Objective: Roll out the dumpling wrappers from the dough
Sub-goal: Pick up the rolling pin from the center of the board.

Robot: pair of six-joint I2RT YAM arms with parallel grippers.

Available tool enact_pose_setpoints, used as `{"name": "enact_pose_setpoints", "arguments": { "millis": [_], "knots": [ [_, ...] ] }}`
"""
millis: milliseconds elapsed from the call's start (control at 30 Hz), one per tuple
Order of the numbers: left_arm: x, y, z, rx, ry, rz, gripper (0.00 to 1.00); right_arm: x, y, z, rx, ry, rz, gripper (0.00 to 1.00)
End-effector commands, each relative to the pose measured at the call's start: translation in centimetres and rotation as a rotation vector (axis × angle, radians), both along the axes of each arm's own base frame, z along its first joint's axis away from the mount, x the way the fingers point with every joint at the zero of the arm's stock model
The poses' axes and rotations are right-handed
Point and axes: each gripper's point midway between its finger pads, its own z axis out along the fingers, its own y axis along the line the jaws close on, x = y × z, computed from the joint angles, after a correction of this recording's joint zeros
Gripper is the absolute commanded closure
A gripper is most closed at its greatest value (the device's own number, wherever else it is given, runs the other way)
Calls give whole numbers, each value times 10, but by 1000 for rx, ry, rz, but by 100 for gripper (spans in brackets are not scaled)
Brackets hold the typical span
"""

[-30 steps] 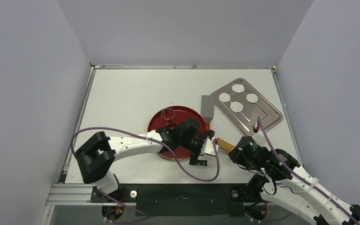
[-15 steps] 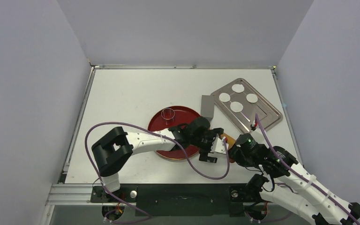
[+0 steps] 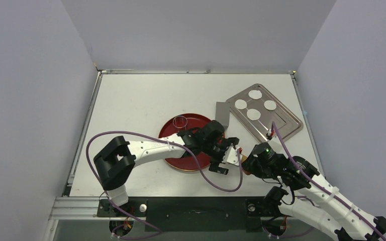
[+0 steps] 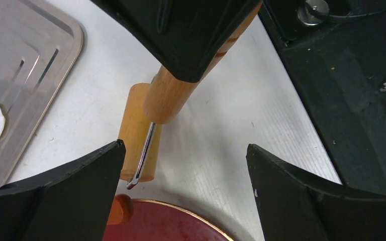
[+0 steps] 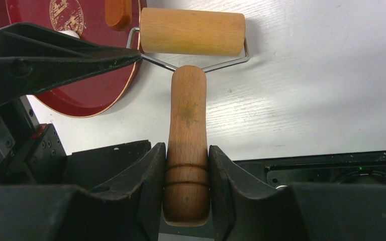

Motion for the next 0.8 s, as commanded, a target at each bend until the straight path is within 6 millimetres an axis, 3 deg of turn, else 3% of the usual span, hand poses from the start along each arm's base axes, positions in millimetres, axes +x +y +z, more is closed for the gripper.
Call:
{"name": "enact_pose_setpoints", "arguments": {
  "millis": [0,100,333,600,667,767],
  "knots": [
    [-5,-17,42,-85,43,-19,10,10,10,11,60,-47,0,100],
    [9,-34,49,-136,35,18,10,10,14,14,78,-49,2,100],
    [-7,-42,15,-94,143,-62,10,14,16,23,100,-67,-6,100],
    [-1,-50,14,-126,144,-40,10,15,18,29,130,-88,-10,100],
    [0,-55,17,-136,167,-25,15,15,19,31,137,-92,-5,100],
    [-3,-58,16,-126,185,-39,34,17,19,36,145,-106,-8,100]
  ]
}}
